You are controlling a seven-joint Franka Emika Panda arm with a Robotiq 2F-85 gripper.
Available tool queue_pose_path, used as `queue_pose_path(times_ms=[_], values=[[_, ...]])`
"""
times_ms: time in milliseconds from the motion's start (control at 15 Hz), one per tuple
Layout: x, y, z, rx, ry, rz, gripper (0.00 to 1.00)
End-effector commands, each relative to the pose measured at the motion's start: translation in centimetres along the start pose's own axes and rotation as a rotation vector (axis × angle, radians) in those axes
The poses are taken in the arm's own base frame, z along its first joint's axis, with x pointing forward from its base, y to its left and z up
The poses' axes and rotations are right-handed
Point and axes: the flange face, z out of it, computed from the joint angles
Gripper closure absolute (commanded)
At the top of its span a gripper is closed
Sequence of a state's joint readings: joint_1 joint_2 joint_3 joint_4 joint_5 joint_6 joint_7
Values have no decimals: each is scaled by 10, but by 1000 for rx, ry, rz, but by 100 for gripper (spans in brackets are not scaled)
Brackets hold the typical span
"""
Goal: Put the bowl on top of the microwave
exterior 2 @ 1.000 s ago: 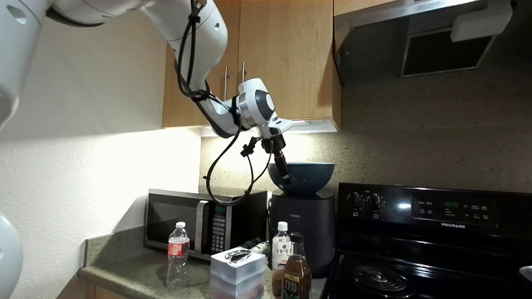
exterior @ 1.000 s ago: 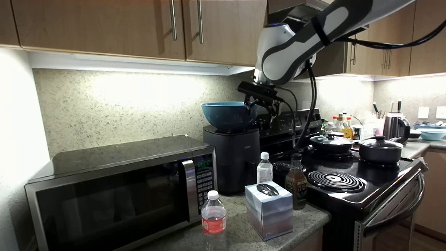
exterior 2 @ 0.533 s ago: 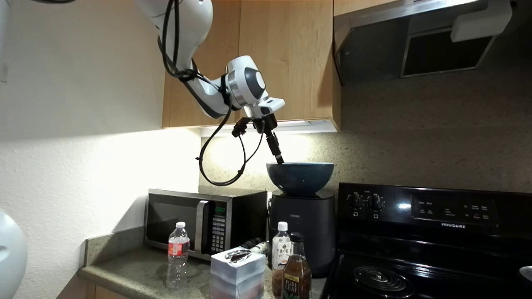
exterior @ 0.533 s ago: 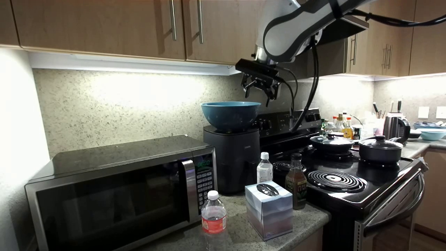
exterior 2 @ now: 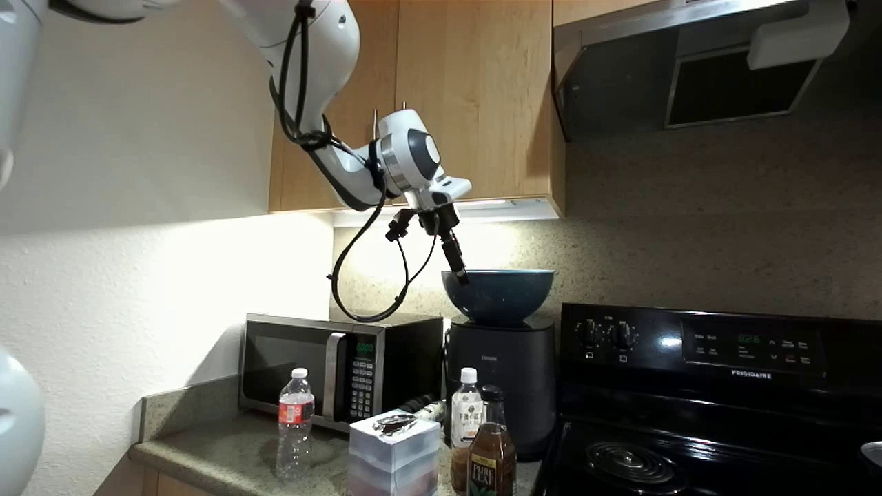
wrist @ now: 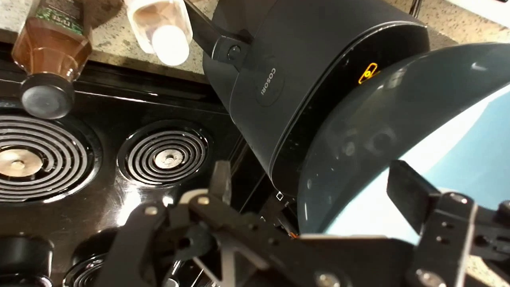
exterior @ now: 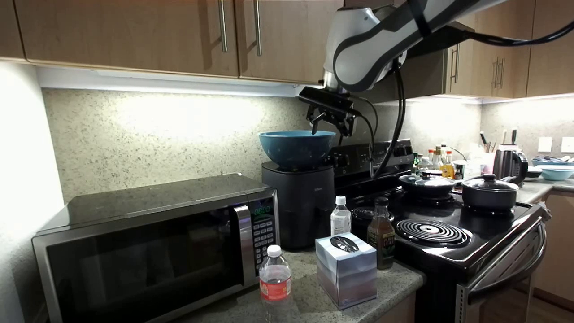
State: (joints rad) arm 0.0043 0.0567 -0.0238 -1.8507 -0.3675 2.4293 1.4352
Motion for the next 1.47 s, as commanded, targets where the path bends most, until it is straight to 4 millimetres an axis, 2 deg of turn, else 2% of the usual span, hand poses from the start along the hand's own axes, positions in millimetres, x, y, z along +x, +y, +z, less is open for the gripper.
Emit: queue_pose_path(times_ms=[0,400,533,800,867,1000,1200,1400], values=[[8,-10,24,18,56,14,0],[26,-15,29,38,82,45,0],[33,-17,24,63,96,66,0],[34,-22,37,47,55,69,0],[31,-22,44,38,38,69,25],[26,-22,54,26,9,78,33],[20,-22,67,12,-28,94,55],[17,-26,59,29,-39,97,74]])
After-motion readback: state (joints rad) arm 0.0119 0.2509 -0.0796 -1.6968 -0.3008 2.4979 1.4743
